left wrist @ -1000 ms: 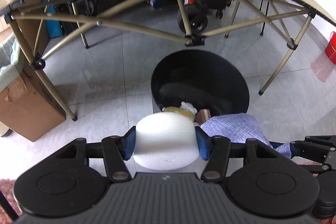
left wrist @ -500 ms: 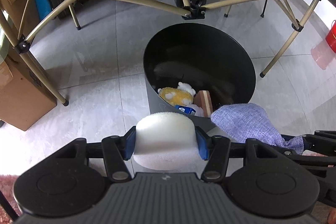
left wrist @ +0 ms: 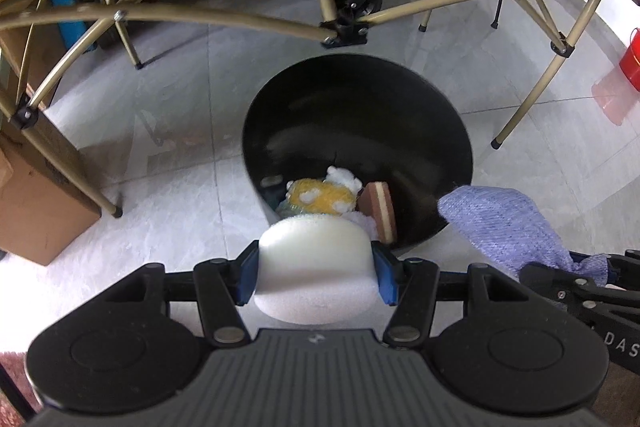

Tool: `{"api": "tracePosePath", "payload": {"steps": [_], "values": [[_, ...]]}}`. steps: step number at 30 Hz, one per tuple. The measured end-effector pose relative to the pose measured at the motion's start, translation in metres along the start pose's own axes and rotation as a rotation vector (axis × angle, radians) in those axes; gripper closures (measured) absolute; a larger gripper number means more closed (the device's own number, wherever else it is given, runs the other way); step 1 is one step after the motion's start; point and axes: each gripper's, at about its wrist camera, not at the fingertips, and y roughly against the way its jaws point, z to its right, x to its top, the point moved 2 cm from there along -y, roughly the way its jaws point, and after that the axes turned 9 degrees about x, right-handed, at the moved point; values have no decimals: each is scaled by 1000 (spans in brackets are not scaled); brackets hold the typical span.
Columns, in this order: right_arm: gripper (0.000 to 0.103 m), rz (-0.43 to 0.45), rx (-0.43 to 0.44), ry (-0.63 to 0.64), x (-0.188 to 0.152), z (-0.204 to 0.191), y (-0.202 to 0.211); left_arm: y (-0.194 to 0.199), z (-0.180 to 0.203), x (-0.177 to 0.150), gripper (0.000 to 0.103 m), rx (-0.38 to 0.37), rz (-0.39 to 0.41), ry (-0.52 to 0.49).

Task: Collect trash
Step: 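Lower the left gripper into the bin and release the white foam cylinder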

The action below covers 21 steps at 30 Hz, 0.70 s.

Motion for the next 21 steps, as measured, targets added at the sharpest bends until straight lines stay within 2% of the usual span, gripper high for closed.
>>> {"api": "tracePosePath", "payload": {"steps": [10,21], "values": [[75,92,-79,-33,34,29,14,-12,31,34,45,-8,23,12],[75,126,-136,-59,66,55,11,-34,47,60,45,23,4,69]]}}
